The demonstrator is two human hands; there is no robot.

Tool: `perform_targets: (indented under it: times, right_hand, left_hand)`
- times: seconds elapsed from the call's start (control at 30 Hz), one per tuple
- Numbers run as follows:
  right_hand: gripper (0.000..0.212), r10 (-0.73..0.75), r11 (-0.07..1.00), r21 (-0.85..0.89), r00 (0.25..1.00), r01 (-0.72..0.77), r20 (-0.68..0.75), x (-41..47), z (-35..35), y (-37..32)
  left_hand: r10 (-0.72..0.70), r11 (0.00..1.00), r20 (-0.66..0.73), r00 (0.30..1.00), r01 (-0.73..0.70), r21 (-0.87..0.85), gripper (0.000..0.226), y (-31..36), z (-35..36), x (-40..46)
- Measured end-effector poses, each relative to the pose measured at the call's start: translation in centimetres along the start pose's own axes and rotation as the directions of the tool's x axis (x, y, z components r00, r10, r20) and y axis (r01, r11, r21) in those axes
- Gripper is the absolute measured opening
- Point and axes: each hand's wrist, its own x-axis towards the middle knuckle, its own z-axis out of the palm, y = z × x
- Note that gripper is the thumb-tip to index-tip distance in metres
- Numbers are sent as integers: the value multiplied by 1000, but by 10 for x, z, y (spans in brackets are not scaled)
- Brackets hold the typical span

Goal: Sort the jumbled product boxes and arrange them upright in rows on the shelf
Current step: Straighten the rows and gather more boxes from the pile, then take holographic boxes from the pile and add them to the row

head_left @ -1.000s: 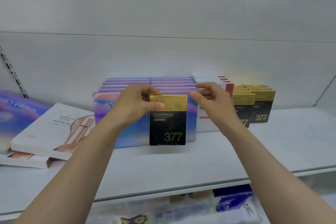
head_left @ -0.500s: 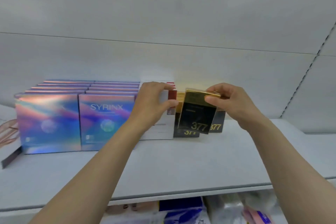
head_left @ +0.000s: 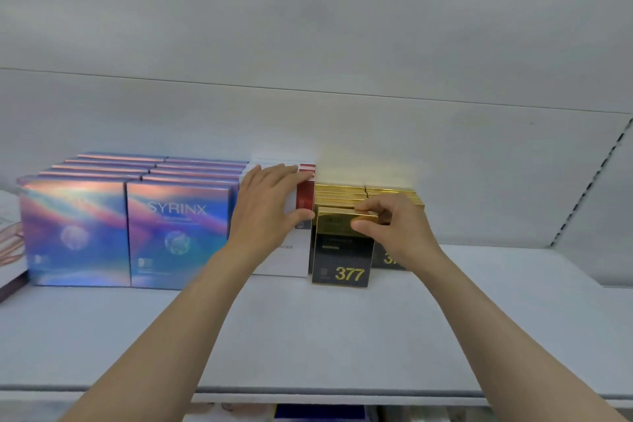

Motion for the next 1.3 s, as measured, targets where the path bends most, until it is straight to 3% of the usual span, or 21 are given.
perform_targets:
  times: [0.17, 0.4, 0.73, 0.83, 1.0, 1.3]
  right_hand:
    - [33, -74, 992, -109, 992, 63, -98, -7, 17, 4]
    - [70, -113, 968, -233, 989, 88, -98, -11, 34, 10]
    - [67, -116, 863, -498, 992, 81, -40, -7, 20, -10]
    - [60, -132, 840, -535, 990, 87, -47, 5, 1, -38]
    - [49, -249, 864, -452, 968, 221, -2, 18, -13, -116]
    - [41, -435, 828, -314, 886, 465, 164, -39, 51, -280]
  left_hand:
    - [25, 1000, 28, 999, -25, -5, 70, -6, -3, 0]
    - [24, 1000, 44, 999, -24, 3, 73, -5, -1, -2]
    - [-25, 1000, 141, 990, 23, 21, 73, 6, -13, 5]
    - [-87, 991, 190, 978, 104, -79, 71, 10, -31, 11]
    - [-171, 950, 138, 976, 200, -238, 62, -7, -97, 9]
    - [-247, 968, -7, 969, 247, -49, 50, -101, -260, -70]
